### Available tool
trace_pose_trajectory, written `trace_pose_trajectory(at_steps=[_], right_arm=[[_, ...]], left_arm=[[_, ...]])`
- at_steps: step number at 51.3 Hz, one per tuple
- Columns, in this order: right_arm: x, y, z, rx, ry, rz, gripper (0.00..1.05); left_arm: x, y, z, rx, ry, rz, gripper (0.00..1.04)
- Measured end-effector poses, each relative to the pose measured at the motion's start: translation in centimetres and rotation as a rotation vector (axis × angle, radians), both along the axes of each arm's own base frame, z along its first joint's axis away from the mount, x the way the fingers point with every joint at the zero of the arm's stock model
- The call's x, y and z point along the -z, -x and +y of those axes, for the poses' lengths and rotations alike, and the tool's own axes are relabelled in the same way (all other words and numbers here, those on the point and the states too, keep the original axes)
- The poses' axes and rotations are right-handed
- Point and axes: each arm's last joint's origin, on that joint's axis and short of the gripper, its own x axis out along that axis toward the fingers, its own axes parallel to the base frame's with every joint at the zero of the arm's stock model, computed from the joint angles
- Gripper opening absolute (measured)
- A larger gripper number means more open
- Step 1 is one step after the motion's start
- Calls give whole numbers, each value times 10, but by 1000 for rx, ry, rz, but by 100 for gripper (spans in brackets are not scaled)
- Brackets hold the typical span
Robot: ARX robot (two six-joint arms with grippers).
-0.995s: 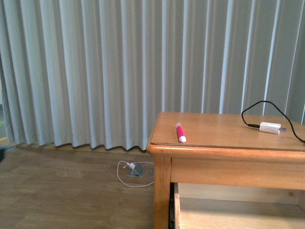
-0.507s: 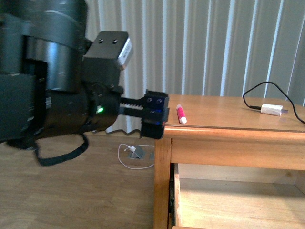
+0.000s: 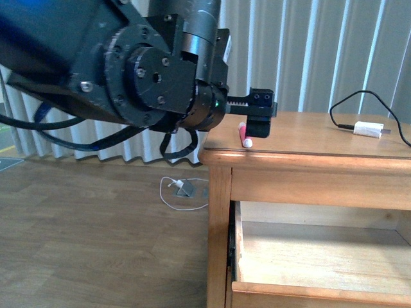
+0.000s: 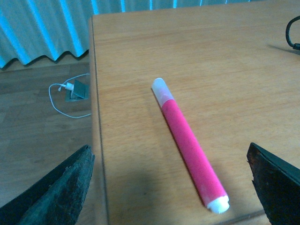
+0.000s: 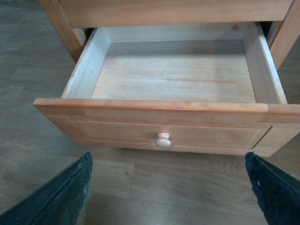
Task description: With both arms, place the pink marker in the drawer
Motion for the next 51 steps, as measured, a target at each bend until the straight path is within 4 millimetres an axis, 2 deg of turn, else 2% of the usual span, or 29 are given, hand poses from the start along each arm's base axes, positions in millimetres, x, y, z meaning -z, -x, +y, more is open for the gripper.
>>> trace_pose_trajectory(at_steps=[17,36,38,44,51], right_arm=[[0,0,0,0,0,0,96],[0,0,0,0,0,0,96],[0,0,0,0,0,0,96],[0,0,0,0,0,0,96],[0,0,0,0,0,0,96]], left_arm=[[14,-25,-27,-25,-20,99,99],[15,-29,-34,-43,-60,137,99],[15,-29,-34,-46,-64,141,94],[15,-29,-34,-53,-77,151,69],[15,-29,-33,-57,-78,150,50]])
